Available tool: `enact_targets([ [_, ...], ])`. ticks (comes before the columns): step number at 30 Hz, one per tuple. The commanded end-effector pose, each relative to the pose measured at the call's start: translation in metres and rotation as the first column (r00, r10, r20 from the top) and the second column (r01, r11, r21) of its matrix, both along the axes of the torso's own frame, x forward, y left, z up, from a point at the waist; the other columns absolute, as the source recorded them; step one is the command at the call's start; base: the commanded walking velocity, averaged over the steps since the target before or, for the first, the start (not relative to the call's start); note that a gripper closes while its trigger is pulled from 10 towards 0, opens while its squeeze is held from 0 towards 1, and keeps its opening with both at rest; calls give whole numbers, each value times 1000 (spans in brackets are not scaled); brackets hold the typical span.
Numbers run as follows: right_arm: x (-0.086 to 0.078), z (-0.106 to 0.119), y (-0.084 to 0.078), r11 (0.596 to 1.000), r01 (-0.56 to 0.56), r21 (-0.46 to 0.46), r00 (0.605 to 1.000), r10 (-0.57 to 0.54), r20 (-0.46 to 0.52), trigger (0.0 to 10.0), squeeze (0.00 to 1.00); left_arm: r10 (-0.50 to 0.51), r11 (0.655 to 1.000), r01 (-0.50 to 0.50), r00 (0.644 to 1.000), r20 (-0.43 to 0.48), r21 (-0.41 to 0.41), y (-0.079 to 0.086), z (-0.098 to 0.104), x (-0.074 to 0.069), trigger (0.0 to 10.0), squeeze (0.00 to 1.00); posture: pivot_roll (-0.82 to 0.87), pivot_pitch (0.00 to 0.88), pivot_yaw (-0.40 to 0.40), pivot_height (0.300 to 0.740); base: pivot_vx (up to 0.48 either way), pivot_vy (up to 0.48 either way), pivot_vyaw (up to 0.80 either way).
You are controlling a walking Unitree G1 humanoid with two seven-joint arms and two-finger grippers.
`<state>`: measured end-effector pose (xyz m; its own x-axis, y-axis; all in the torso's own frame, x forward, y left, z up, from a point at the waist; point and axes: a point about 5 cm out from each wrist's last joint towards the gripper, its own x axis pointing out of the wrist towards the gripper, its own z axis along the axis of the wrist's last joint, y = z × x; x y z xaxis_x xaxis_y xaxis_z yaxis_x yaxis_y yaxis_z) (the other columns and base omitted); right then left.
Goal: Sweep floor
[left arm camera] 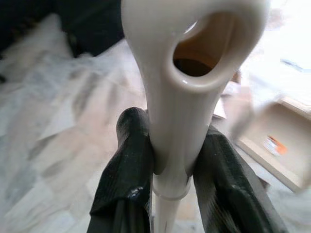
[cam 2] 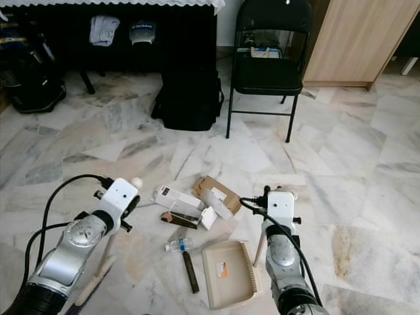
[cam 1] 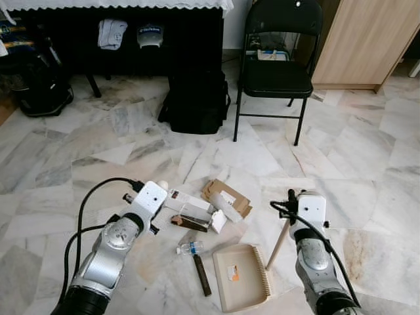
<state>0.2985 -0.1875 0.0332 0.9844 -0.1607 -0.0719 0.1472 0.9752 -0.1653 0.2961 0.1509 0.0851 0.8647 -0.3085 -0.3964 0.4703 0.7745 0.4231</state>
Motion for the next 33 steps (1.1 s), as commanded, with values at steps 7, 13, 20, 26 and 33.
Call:
enact_targets([
  [7, -9, -14, -9, 999, 21, -25, 996, -23, -91, 10000, 0, -98, 995, 98, 994, -43, -11, -5, -1, -8, 10000, 0, 108, 114, -5, 740, 0, 0, 0],
  [13, -9, -14, -9, 999, 21, -25, 996, -23, -91, 10000, 0, -119, 988, 117, 993, -23, -97, -10, 9, -7, 10000, 0, 111, 115, -6, 740, 0, 0, 0],
  [20, -8, -14, -9, 1000, 19, -24, 996, -21, -89, 10000, 0, -146, 965, 142, 989, -1, -221, -20, 20, -8, 10000, 0, 113, 116, -8, 740, 0, 0, 0],
  [26, -8, -14, -10, 999, 21, -25, 995, -23, -95, 10000, 0, -168, 951, 166, 986, 16, -262, -25, 27, -9, 10000, 0, 112, 117, -7, 740, 0, 0, 0],
  [33, -8, -13, -11, 999, 24, -26, 996, -26, -91, 10000, 0, -215, 917, 219, 975, 50, -334, -34, 44, -9, 10000, 0, 111, 119, -8, 740, 0, 0, 0],
])
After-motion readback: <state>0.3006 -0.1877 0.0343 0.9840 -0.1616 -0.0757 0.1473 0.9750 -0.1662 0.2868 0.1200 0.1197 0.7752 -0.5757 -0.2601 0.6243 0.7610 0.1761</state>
